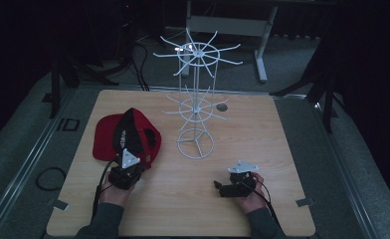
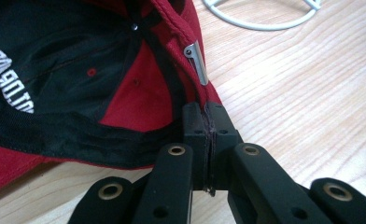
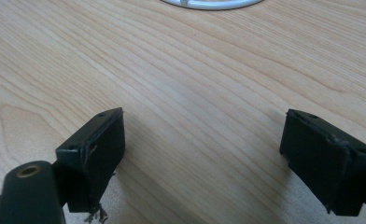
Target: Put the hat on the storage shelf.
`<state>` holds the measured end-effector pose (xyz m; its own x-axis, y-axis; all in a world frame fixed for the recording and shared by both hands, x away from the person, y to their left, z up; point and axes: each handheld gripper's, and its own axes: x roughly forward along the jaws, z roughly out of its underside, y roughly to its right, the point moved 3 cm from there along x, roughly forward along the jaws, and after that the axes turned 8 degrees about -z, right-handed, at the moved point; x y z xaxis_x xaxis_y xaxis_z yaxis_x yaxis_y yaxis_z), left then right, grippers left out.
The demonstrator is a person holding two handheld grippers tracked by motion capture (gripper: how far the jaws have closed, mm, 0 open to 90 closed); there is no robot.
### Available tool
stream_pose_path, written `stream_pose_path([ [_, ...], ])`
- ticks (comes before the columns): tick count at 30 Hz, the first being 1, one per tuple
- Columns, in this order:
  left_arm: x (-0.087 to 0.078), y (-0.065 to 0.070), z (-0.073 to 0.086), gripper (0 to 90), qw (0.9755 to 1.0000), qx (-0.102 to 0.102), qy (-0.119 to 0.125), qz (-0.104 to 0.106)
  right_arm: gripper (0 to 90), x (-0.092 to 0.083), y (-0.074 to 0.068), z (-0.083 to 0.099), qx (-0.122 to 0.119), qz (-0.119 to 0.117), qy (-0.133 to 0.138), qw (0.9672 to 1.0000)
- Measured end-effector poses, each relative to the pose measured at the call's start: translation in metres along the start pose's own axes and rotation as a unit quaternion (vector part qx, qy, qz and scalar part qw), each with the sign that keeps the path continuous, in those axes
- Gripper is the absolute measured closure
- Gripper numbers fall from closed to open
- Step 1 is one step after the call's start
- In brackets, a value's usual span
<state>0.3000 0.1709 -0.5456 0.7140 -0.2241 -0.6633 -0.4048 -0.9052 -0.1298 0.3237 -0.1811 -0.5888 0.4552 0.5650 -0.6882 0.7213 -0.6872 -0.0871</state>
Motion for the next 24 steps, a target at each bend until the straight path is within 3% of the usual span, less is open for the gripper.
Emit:
stream_pose_path([
  [15, -0.023, 0.023, -0.003, 89.5, 0.9994, 0.025, 0.014, 0.019, 14.0, 0.000, 0.000, 0.000, 0.000, 0.000, 0.000, 1.0000],
  [24, -0.028, 0.050, -0.012, 89.5, 0.9969, 0.045, 0.020, 0.061, 14.0, 0.000, 0.000, 0.000, 0.001, 0.000, 0.000, 1.0000],
])
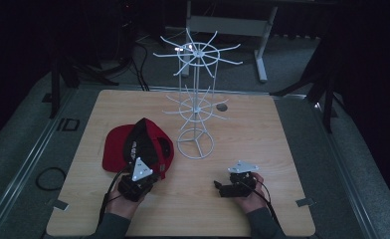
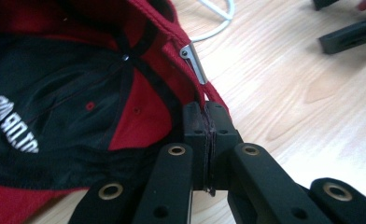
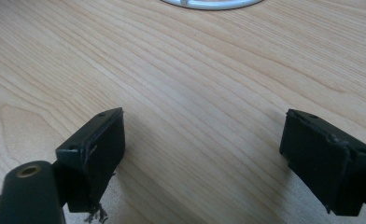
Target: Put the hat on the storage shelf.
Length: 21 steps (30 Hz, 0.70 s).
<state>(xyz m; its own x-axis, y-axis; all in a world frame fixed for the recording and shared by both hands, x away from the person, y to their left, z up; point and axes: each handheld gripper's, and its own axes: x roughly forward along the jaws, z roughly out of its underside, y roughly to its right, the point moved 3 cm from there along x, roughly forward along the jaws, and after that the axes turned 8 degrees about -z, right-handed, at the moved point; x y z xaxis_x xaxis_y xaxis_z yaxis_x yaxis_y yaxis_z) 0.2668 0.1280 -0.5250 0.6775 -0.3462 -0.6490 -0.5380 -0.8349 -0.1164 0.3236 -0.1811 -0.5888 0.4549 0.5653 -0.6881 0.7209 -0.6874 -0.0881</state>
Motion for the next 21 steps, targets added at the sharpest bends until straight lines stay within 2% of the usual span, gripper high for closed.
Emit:
stream_pose_path([
  [5, 0.002, 0.017, -0.011, 89.4, 0.9996, 0.017, 0.004, 0.023, 14.5, 0.000, 0.000, 0.000, -0.002, -0.002, 0.000, 1.0000],
  [7, 0.003, 0.019, -0.012, 89.4, 0.9995, 0.021, 0.004, 0.025, 16.5, -0.001, 0.001, 0.000, -0.004, -0.003, -0.001, 1.0000],
  [8, 0.005, 0.026, -0.018, 89.4, 0.9990, 0.027, 0.005, 0.035, 18.7, -0.003, 0.001, 0.000, -0.004, -0.003, -0.005, 1.0000],
  [15, 0.016, 0.053, -0.042, 89.4, 0.9962, 0.055, 0.019, 0.066, 41.9, -0.013, 0.006, 0.000, 0.005, 0.008, -0.019, 0.9998],
  [18, 0.023, 0.064, -0.052, 89.4, 0.9945, 0.068, 0.024, 0.076, 48.3, -0.016, 0.007, 0.000, -0.006, 0.022, -0.023, 0.9995],
  [21, 0.032, 0.076, -0.065, 89.4, 0.9929, 0.077, 0.029, 0.086, 52.2, -0.019, 0.010, 0.001, -0.005, 0.029, -0.025, 0.9993],
])
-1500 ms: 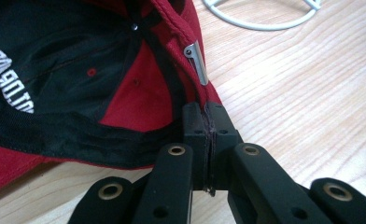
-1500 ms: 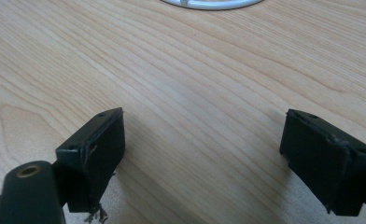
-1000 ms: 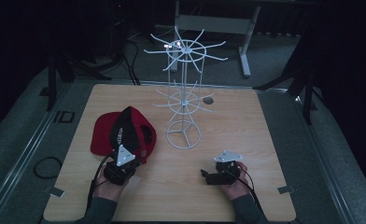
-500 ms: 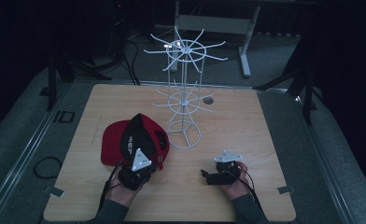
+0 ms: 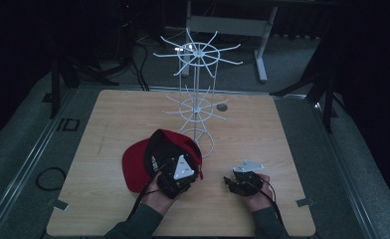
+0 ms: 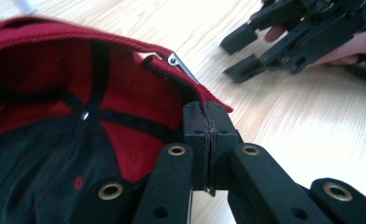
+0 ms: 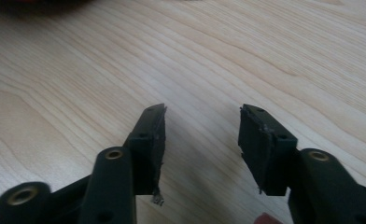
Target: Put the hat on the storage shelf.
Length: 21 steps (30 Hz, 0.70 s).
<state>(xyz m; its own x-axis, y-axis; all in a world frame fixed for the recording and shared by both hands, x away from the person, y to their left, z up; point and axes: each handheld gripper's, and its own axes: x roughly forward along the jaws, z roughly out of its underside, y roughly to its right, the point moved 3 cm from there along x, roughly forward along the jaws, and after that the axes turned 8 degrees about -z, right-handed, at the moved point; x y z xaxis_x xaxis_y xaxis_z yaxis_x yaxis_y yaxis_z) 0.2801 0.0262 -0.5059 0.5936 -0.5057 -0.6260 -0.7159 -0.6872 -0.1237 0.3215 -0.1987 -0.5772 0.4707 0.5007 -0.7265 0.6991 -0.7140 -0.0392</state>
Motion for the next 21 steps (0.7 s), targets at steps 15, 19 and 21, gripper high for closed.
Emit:
stream_pose_path([
  [15, 0.011, -0.014, -0.018, 66.5, 0.9995, -0.012, 0.001, 0.028, 56.0, -0.013, 0.003, 0.000, 0.029, -0.012, 0.009, 0.9995],
  [19, -0.007, -0.028, -0.012, 61.2, 0.9996, -0.023, 0.013, 0.006, 52.7, -0.018, -0.006, -0.005, 0.024, -0.023, 0.019, 0.9993],
  [21, -0.015, -0.035, -0.008, 60.6, 0.9995, -0.026, 0.016, -0.006, 49.4, -0.022, -0.011, -0.008, 0.023, -0.028, 0.024, 0.9991],
])
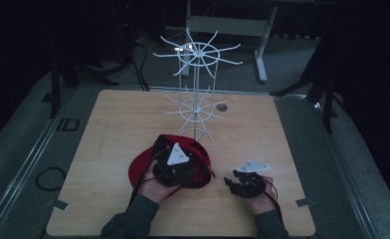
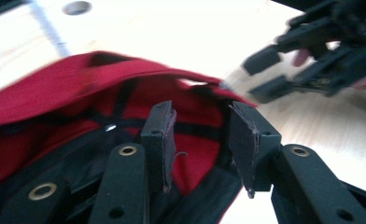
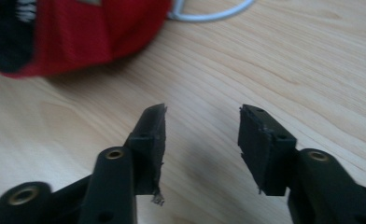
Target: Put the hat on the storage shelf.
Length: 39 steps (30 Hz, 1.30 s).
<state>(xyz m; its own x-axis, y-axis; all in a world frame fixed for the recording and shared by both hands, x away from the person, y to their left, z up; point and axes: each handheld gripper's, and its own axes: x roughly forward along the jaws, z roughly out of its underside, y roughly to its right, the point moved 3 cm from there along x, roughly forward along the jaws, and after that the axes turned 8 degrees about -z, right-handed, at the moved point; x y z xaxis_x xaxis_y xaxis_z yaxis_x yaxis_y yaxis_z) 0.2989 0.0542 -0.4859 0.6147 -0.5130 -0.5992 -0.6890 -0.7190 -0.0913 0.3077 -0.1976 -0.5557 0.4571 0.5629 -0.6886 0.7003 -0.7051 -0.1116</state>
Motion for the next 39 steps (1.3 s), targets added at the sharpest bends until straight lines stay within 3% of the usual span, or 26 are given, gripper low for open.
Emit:
stream_pose_path([
  [5, -0.020, -0.022, 0.012, 59.9, 0.9986, -0.011, 0.007, -0.051, 34.0, -0.003, -0.012, -0.007, 0.008, -0.035, 0.003, 0.9993],
  [9, -0.034, -0.036, 0.026, 59.9, 0.9958, -0.015, 0.002, -0.091, 28.5, -0.001, -0.026, -0.014, 0.013, -0.059, 0.010, 0.9981],
  [17, -0.049, -0.054, 0.055, 59.9, 0.9912, -0.041, -0.011, -0.125, 31.0, 0.015, -0.049, -0.029, 0.017, -0.085, 0.020, 0.9961],
  [20, -0.052, -0.057, 0.065, 59.9, 0.9903, -0.049, -0.016, -0.129, 40.4, 0.021, -0.052, -0.037, 0.018, -0.072, 0.021, 0.9970],
  [24, -0.053, -0.058, 0.075, 59.9, 0.9891, -0.056, -0.020, -0.135, 62.1, 0.023, -0.042, -0.041, 0.051, -0.071, 0.025, 0.9959],
  [27, -0.054, -0.060, 0.080, 59.9, 0.9887, -0.060, -0.021, -0.136, 72.1, 0.017, -0.030, -0.041, 0.074, -0.071, 0.033, 0.9942],
  [31, -0.057, -0.059, 0.084, 60.0, 0.9870, -0.063, -0.024, -0.146, 78.0, 0.011, -0.014, -0.041, 0.084, -0.040, 0.033, 0.9951],
  [33, -0.056, -0.057, 0.084, 60.0, 0.9874, -0.061, -0.022, -0.145, 79.5, 0.008, -0.007, -0.041, 0.073, -0.009, 0.028, 0.9969],
  [35, -0.056, -0.056, 0.084, 60.0, 0.9875, -0.061, -0.022, -0.144, 79.8, 0.006, -0.003, -0.042, 0.072, -0.001, 0.026, 0.9971],
  [39, -0.052, -0.054, 0.083, 60.0, 0.9882, -0.059, -0.022, -0.140, 80.4, -0.002, 0.016, -0.042, 0.074, 0.028, 0.024, 0.9965],
])
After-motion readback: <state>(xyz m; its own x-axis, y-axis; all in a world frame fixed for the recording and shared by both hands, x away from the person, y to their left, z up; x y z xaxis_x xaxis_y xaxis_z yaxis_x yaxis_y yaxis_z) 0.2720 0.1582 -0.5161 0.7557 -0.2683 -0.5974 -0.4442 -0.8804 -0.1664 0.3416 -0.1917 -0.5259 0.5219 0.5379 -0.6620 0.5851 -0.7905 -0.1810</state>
